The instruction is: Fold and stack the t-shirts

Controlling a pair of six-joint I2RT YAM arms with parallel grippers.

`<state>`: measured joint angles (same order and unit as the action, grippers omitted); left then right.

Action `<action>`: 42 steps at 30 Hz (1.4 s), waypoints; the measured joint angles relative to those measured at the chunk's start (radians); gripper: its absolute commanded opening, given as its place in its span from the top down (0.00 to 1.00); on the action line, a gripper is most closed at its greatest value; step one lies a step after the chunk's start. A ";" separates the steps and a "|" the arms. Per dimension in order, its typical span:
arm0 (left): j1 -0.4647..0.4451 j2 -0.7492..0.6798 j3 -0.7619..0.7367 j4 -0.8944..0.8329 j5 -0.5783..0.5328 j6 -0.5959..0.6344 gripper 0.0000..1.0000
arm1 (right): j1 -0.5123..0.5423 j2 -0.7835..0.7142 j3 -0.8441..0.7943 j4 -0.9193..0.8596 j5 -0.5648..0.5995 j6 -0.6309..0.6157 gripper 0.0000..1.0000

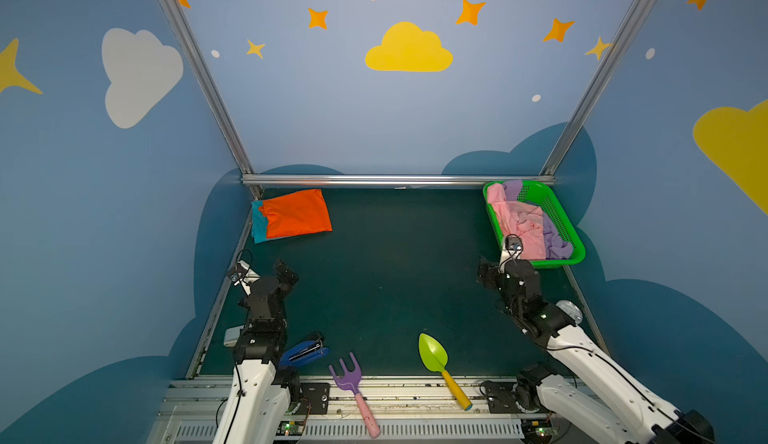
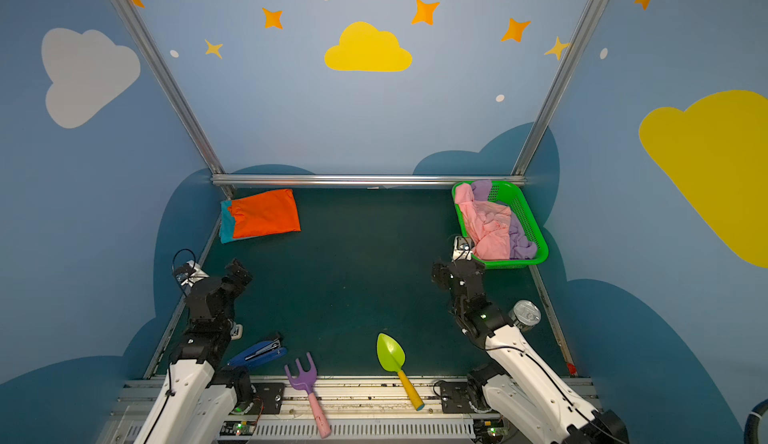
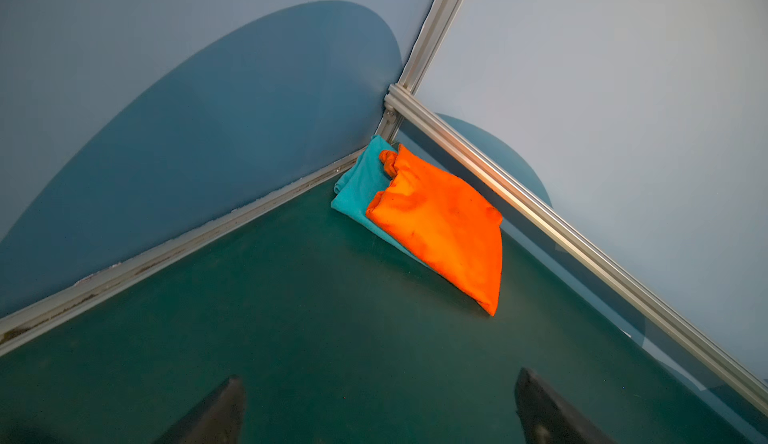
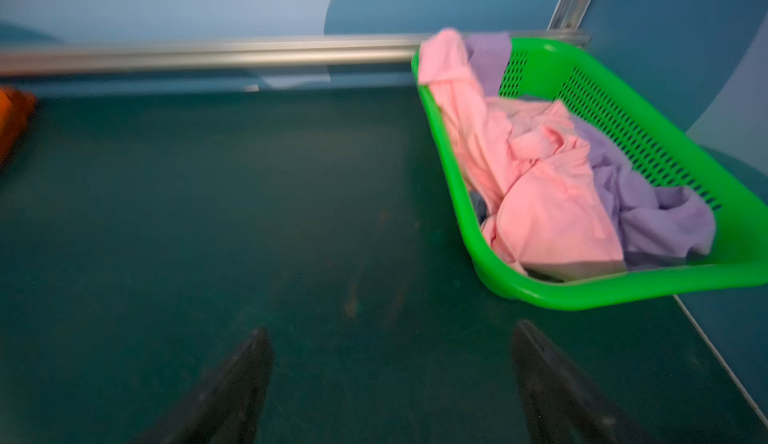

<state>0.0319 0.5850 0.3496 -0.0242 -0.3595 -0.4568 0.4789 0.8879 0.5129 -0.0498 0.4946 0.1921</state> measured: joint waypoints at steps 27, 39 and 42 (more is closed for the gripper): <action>-0.016 0.849 0.048 0.672 0.002 0.254 0.00 | -0.303 0.435 -0.039 0.355 -0.100 -0.113 0.03; -0.017 0.951 0.020 0.818 0.169 0.345 0.00 | -0.473 0.575 -0.003 0.412 -0.497 -0.136 0.02; -0.023 0.944 0.048 0.812 0.172 0.353 0.00 | -0.462 0.575 -0.002 0.411 -0.501 -0.136 0.02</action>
<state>0.0093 1.5288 0.3973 0.7879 -0.1875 -0.1036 0.0166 1.4624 0.5114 0.3614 -0.0063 0.0559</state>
